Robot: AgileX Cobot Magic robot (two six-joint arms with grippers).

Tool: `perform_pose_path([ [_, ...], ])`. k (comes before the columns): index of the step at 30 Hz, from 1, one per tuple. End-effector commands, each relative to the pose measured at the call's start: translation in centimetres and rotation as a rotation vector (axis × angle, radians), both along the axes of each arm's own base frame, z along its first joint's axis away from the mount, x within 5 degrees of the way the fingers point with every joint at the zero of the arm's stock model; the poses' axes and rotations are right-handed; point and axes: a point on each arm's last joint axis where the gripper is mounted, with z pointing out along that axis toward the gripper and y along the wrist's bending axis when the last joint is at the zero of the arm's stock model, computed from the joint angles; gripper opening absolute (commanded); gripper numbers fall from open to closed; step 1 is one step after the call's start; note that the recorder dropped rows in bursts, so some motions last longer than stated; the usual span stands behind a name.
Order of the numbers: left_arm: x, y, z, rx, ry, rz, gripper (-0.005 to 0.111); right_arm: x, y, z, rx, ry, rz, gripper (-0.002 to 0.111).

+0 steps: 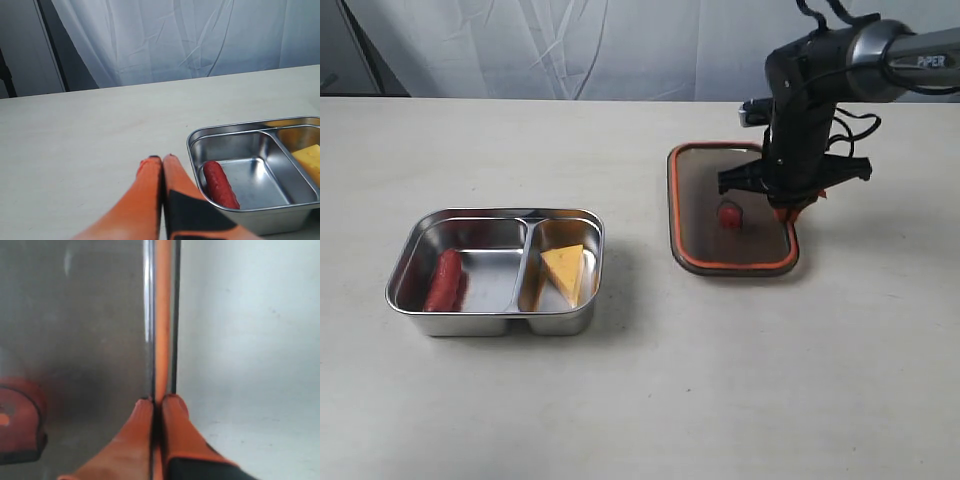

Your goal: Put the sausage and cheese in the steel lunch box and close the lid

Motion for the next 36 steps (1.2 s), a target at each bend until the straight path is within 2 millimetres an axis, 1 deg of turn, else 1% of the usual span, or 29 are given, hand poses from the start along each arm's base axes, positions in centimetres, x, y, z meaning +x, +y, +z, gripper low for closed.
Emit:
perform_pose_path([
  [1, 0.0, 0.0, -0.1, -0.001, -0.001, 0.000, 0.000, 0.2, -0.3, 4.3, 0.019, -0.138, 0.044, -0.001],
  [3, 0.0, 0.0, -0.1, -0.001, -0.001, 0.000, 0.000, 0.1, -0.4, 6.0, 0.027, -0.192, 0.060, -0.001],
  [8, 0.0, 0.0, -0.1, -0.001, -0.001, 0.000, 0.000, -0.4, -0.6, 9.3, 0.032, -0.283, 0.111, -0.001],
  [12, 0.0, 0.0, -0.1, 0.007, 0.000, -0.001, 0.000, -1.2, -0.5, 12.4, 0.067, -0.366, 0.152, -0.001],
  [13, 0.0, 0.1, -0.1, 0.038, 0.001, 0.000, 0.000, -1.4, -0.4, 12.8, 0.085, -0.368, 0.151, -0.001],
  [14, 0.0, 0.3, -0.1, 0.159, 0.006, 0.007, 0.000, -1.8, 0.1, 13.3, 0.118, -0.370, 0.169, -0.001],
  [15, 0.0, 0.4, -0.1, 0.220, 0.009, 0.011, 0.000, -1.9, 0.2, 13.5, 0.121, -0.373, 0.181, -0.001],
  [16, -0.1, 0.6, 0.0, 0.334, 0.014, 0.021, 0.000, -2.2, 0.7, 13.6, 0.133, -0.367, 0.205, -0.001],
  [17, -0.1, 0.7, 0.0, 0.373, 0.015, 0.024, 0.000, -2.2, 0.8, 13.5, 0.140, -0.363, 0.209, -0.001],
  [18, -0.1, 0.8, 0.1, 0.423, 0.018, 0.029, 0.000, -2.4, 1.4, 13.5, 0.154, -0.360, 0.227, -0.001],
  [21, -0.1, 0.8, 0.1, 0.440, 0.018, 0.030, 0.000, -2.7, 2.4, 13.6, 0.158, -0.369, 0.267, -0.001],
  [22, -0.1, 0.9, 0.3, 0.491, 0.002, 0.030, 0.000, -2.8, 2.7, 13.6, 0.157, -0.368, 0.281, -0.001],
  [23, 0.0, 0.7, 0.8, 0.532, -0.053, 0.017, 0.000, -2.9, 2.9, 13.6, 0.158, -0.365, 0.304, -0.001],
  [25, 0.1, -0.1, 2.0, 0.540, -0.200, -0.025, 0.000, -3.1, 3.3, 13.6, 0.176, -0.357, 0.336, -0.001],
  [26, -0.1, -0.6, 2.9, 0.514, -0.325, -0.061, 0.000, -3.1, 3.4, 13.5, 0.187, -0.353, 0.348, -0.001],
  [27, -0.3, -1.1, 3.8, 0.396, -0.434, -0.091, 0.000, -3.2, 3.5, 13.5, 0.201, -0.344, 0.358, -0.001],
  [29, -0.8, -1.5, 5.1, 0.259, -0.600, -0.129, 0.000, -3.4, 3.9, 13.5, 0.218, -0.334, 0.390, -0.001],
  [31, -1.6, -1.5, 6.4, 0.101, -0.760, -0.154, 0.000, -3.7, 4.6, 13.5, 0.229, -0.328, 0.419, -0.001],
  [34, -2.2, -1.6, 7.2, -0.083, -0.860, -0.208, 0.000, -4.2, 5.7, 13.5, 0.228, -0.326, 0.463, -0.001],
  [35, -2.4, -1.6, 7.4, -0.178, -0.886, -0.245, 0.000, -4.5, 6.2, 13.5, 0.229, -0.324, 0.481, -0.001],
  [36, -2.4, -1.6, 7.5, -0.337, -0.880, -0.289, 0.000, -4.9, 6.9, 13.5, 0.231, -0.323, 0.501, -0.001],
])
